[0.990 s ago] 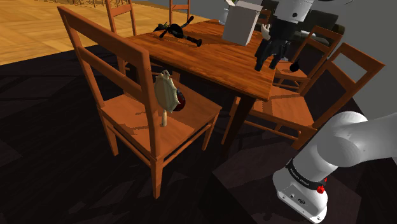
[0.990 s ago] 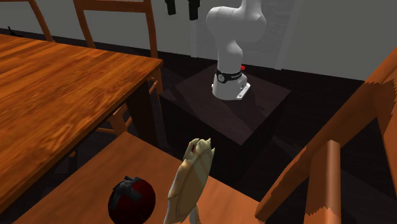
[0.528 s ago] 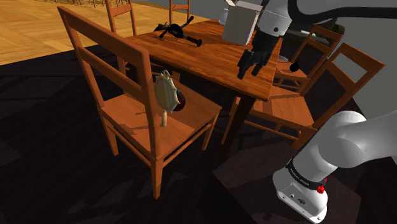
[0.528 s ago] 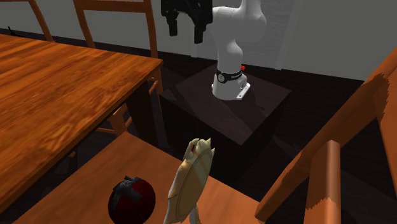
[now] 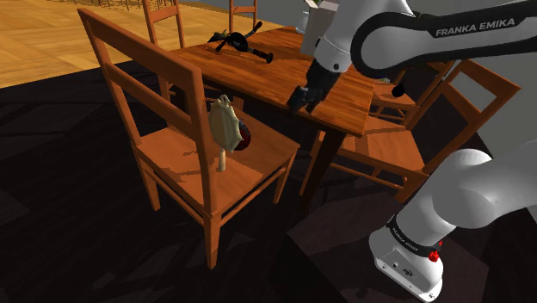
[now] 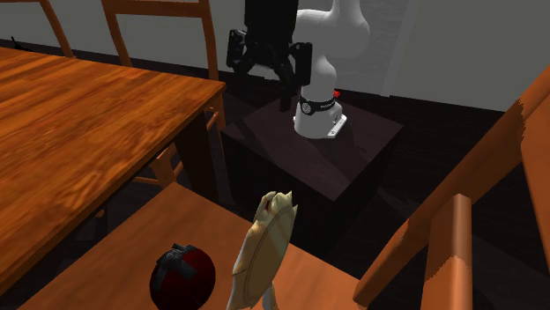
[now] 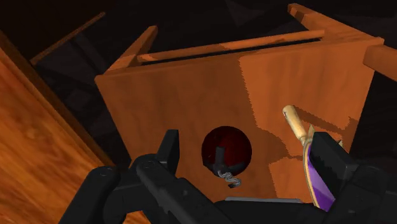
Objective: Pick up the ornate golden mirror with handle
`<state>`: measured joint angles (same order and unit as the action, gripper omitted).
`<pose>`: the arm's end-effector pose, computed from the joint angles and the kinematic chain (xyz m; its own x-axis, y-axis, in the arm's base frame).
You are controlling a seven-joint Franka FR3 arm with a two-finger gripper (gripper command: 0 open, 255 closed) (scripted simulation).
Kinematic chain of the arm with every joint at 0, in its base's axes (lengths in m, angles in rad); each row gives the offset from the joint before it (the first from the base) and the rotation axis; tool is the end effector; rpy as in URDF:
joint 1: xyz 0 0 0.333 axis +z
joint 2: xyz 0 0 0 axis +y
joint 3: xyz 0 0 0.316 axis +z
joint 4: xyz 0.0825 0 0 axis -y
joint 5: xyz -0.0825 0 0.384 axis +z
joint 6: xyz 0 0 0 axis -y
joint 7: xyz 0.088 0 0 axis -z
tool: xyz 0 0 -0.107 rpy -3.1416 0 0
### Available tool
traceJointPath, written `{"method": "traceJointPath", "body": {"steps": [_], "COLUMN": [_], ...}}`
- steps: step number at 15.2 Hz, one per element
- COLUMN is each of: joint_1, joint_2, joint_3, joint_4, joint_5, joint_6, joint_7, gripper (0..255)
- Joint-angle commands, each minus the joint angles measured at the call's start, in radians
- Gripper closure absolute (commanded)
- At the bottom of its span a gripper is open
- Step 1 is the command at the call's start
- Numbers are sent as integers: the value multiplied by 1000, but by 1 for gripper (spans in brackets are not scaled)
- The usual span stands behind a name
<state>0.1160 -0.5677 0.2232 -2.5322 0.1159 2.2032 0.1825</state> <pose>0.3735 0.1408 0.4837 0.9712 0.0730 0.2268 0.0817 -0.9962 -0.0290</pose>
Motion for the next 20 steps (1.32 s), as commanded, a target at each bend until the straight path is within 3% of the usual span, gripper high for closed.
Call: {"method": "traceJointPath", "body": {"steps": [1, 7, 10, 12, 13, 20], "joint_1": [10, -7, -47, -92, -115, -168], "joint_2": [49, 228, 330, 402, 436, 516], "joint_3": [37, 153, 229, 289, 316, 349], "joint_4": [-6, 17, 50, 82, 100, 81], "joint_5": [-5, -88, -193, -307, -375, -558], "joint_6": [100, 370, 490, 558, 584, 663], "joint_7": [16, 91, 172, 258, 309, 460], "gripper": [0, 0, 0, 0, 0, 0]}}
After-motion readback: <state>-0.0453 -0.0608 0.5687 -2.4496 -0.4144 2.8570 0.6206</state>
